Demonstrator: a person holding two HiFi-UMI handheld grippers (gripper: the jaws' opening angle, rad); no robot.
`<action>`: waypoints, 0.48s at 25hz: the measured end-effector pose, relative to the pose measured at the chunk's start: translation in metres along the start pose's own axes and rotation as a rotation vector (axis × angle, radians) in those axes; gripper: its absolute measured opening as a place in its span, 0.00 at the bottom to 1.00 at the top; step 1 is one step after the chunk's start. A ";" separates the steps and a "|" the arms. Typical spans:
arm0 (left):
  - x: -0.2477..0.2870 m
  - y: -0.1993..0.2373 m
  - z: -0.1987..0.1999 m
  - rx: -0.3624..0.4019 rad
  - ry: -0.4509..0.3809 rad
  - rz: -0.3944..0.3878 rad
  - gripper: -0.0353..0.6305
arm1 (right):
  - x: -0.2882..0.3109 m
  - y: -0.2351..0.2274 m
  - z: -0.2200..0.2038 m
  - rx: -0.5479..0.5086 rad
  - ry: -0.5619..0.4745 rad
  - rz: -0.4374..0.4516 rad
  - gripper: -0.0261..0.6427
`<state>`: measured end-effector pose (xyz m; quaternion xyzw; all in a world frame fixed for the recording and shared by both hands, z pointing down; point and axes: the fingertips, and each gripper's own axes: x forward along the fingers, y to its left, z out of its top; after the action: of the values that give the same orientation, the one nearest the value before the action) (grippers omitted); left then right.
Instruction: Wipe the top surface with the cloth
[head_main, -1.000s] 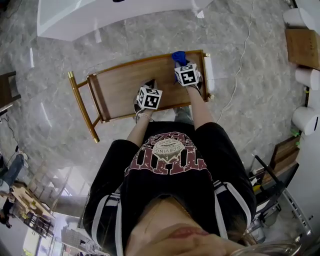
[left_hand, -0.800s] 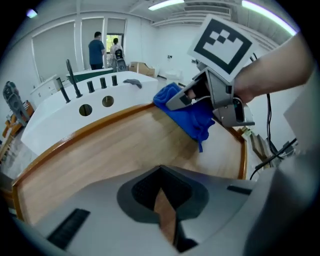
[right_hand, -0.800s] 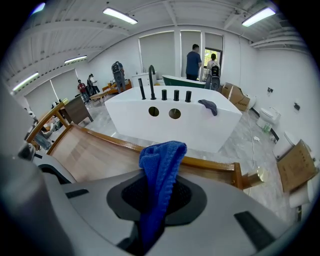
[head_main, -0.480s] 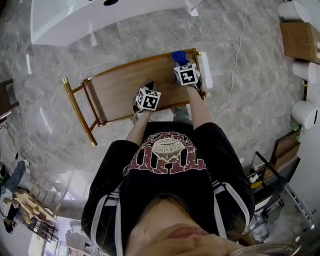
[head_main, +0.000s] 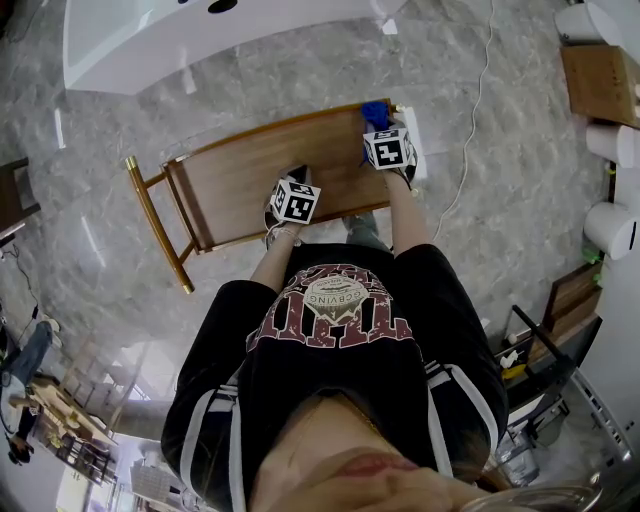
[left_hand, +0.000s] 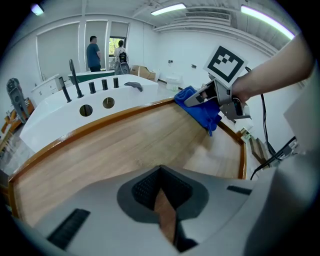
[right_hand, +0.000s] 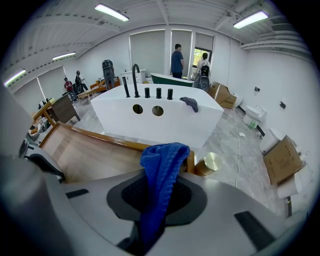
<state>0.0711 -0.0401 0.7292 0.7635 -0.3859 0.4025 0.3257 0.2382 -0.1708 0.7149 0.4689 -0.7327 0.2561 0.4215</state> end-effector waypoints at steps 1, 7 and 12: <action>0.000 0.000 -0.001 0.001 0.000 -0.001 0.12 | -0.001 -0.003 -0.001 0.004 0.000 -0.007 0.12; 0.000 0.000 -0.003 0.002 0.000 -0.013 0.12 | -0.003 -0.011 -0.008 0.049 -0.002 -0.022 0.12; 0.000 0.002 -0.002 0.006 0.000 -0.014 0.12 | -0.007 -0.010 -0.012 0.038 0.010 -0.026 0.12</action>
<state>0.0688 -0.0395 0.7305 0.7672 -0.3792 0.4015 0.3262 0.2531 -0.1623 0.7146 0.4849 -0.7195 0.2670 0.4194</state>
